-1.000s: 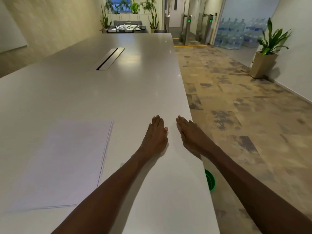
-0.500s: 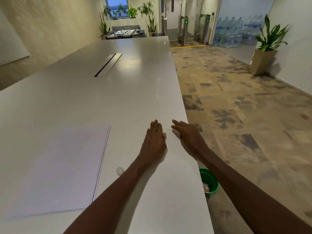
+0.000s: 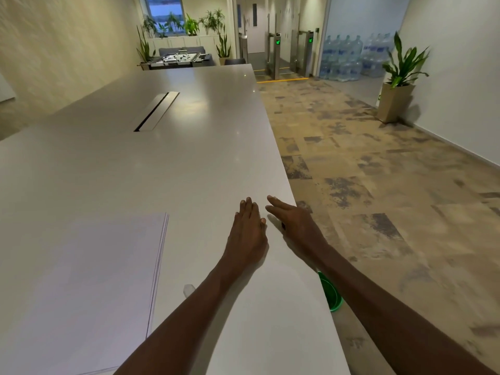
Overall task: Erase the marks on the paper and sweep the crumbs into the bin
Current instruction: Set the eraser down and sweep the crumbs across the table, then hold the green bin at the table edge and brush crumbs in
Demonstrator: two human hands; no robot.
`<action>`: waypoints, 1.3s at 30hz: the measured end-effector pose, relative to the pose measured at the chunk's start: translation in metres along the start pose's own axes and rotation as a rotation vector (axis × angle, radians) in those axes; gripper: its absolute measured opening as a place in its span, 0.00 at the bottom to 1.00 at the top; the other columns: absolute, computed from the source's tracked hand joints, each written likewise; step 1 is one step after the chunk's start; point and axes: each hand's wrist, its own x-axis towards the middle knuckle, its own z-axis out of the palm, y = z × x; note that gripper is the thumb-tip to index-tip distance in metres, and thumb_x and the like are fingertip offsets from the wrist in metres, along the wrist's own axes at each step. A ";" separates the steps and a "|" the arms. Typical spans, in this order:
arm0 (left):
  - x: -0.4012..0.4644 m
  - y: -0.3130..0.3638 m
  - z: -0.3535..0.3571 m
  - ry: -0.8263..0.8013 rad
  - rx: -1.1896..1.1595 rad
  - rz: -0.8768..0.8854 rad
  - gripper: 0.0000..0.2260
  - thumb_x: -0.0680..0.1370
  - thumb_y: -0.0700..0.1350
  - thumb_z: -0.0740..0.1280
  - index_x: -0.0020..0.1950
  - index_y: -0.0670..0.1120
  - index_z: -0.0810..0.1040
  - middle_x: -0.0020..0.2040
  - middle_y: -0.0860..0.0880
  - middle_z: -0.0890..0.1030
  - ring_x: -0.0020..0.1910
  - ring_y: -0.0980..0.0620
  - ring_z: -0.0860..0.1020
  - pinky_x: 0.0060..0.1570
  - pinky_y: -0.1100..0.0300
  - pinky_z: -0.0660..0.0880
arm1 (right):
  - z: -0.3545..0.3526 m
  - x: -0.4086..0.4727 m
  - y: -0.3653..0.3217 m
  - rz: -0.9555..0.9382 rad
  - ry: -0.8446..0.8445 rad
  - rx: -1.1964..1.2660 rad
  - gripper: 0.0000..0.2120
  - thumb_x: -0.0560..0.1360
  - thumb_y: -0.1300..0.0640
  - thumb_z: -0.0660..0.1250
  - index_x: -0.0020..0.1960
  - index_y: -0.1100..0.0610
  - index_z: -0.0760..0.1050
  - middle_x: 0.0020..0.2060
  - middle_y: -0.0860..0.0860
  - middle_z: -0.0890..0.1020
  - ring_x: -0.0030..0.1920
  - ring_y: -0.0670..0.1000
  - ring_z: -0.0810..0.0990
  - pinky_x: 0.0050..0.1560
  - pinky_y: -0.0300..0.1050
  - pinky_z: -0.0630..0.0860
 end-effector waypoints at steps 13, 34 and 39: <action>0.009 0.001 0.003 0.018 -0.028 -0.006 0.23 0.86 0.45 0.50 0.80 0.39 0.52 0.81 0.44 0.48 0.80 0.52 0.44 0.78 0.56 0.43 | -0.007 -0.001 -0.007 -0.038 0.074 -0.079 0.17 0.72 0.68 0.71 0.61 0.64 0.79 0.57 0.60 0.82 0.55 0.58 0.83 0.56 0.51 0.81; 0.026 0.127 0.065 0.096 0.024 -0.101 0.23 0.86 0.45 0.51 0.79 0.38 0.54 0.81 0.40 0.52 0.80 0.45 0.48 0.76 0.54 0.46 | -0.120 -0.046 0.127 0.038 0.173 0.221 0.17 0.78 0.67 0.62 0.65 0.61 0.77 0.51 0.57 0.85 0.41 0.48 0.82 0.44 0.42 0.80; 0.039 0.166 0.117 0.108 0.030 -0.110 0.23 0.86 0.47 0.51 0.79 0.38 0.56 0.80 0.41 0.55 0.80 0.45 0.51 0.78 0.53 0.48 | -0.135 -0.062 0.181 0.055 0.142 0.251 0.17 0.78 0.69 0.62 0.65 0.62 0.76 0.59 0.58 0.82 0.55 0.51 0.83 0.56 0.34 0.74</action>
